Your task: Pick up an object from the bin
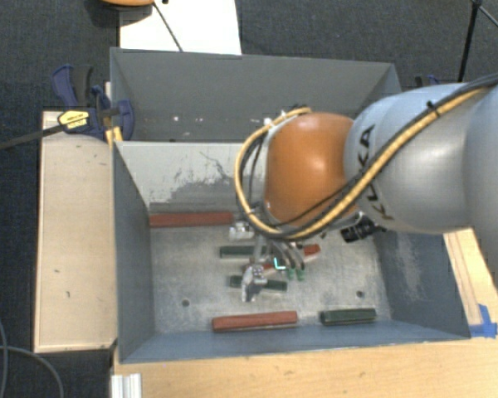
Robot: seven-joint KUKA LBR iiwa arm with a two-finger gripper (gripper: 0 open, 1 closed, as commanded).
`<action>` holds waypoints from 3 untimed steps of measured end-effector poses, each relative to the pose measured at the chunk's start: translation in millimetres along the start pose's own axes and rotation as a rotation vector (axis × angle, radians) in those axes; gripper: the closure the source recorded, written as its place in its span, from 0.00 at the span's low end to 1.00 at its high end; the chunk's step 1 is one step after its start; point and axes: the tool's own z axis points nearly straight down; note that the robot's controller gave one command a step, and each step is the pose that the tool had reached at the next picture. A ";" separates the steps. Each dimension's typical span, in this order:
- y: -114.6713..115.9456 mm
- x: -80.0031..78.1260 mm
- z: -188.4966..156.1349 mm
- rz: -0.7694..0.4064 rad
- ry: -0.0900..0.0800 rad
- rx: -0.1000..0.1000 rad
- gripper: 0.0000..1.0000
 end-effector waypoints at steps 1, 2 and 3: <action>-0.6 -2.0 -3.5 0.004 -0.007 -0.001 0.00; -24.1 -64.9 82.7 0.016 -0.010 -0.002 1.00; -24.1 -64.9 82.7 0.018 -0.010 -0.002 1.00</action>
Offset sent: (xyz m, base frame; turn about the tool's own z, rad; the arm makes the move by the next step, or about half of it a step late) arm 0.0637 -0.0240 -0.0835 0.0126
